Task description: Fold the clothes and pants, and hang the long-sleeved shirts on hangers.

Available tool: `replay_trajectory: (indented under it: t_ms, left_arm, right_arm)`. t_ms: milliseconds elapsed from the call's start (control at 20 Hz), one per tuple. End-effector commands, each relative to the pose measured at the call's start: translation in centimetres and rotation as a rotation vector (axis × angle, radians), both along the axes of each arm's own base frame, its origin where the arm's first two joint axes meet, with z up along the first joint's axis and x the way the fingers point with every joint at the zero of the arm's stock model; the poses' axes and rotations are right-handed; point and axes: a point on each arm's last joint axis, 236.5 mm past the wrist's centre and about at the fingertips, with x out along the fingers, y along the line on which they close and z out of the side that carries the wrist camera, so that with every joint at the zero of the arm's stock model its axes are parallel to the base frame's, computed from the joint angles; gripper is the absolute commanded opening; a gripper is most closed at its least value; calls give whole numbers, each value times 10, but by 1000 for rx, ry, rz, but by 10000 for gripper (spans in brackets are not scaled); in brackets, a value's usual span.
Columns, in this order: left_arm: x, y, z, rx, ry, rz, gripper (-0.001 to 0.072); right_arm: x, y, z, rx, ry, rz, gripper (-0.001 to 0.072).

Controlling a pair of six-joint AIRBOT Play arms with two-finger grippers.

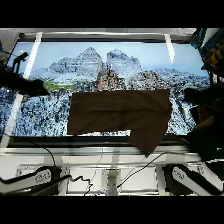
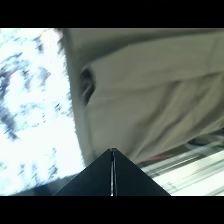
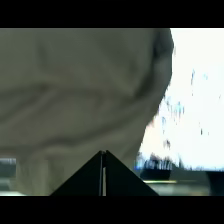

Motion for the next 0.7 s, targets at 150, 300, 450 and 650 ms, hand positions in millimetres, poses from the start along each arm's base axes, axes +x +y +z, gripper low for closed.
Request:
replay_trajectory:
  t_ms: [150, 300, 450, 650]
  left_arm:
    - [-54, 15, -18, 32, 15, 51, 466]
    - [-56, 14, -39, 22, 42, 76, 486]
    - [-62, 11, -48, 13, 69, 76, 486]
    - [-62, 11, -48, 13, 68, 75, 484]
  right_arm:
    - [-103, 21, -82, 0, 34, -112, 301]
    - [-135, 44, -133, 101, 180, -158, 316]
    - [-144, 58, -150, 184, 291, -162, 342]
    - [-161, 76, -178, 300, 496, -138, 489]
